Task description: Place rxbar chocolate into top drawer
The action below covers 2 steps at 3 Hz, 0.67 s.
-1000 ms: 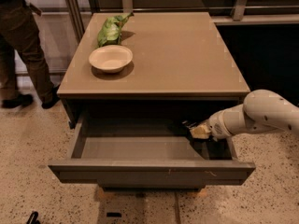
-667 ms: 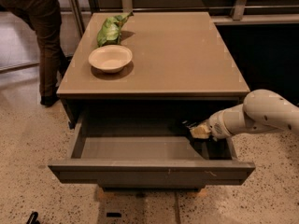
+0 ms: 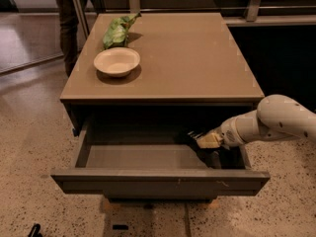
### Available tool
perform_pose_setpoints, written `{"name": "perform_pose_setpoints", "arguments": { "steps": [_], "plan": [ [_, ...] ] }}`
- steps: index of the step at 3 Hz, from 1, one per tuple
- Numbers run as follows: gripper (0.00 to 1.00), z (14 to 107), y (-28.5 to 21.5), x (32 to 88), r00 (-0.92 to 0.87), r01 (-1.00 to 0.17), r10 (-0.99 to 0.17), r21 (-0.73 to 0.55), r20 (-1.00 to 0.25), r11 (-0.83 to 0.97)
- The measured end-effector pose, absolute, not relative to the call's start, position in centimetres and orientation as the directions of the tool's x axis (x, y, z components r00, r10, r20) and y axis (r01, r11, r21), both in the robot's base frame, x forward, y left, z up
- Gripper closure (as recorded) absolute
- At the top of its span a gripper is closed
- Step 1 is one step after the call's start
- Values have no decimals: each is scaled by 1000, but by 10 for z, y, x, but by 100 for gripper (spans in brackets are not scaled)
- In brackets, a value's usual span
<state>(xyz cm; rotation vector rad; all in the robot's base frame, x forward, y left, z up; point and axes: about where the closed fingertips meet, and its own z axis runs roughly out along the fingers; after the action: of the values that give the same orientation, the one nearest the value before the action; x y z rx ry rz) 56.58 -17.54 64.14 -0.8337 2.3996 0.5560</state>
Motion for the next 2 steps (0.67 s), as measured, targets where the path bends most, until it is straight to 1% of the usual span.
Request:
{"name": "perform_pose_setpoints", "arguments": {
  "steps": [1, 2],
  "plan": [
    [4, 642, -174, 565, -662, -665, -446, 197, -603, 720],
    [0, 660, -171, 558, -621, -686, -468, 146, -629, 713]
  ]
}}
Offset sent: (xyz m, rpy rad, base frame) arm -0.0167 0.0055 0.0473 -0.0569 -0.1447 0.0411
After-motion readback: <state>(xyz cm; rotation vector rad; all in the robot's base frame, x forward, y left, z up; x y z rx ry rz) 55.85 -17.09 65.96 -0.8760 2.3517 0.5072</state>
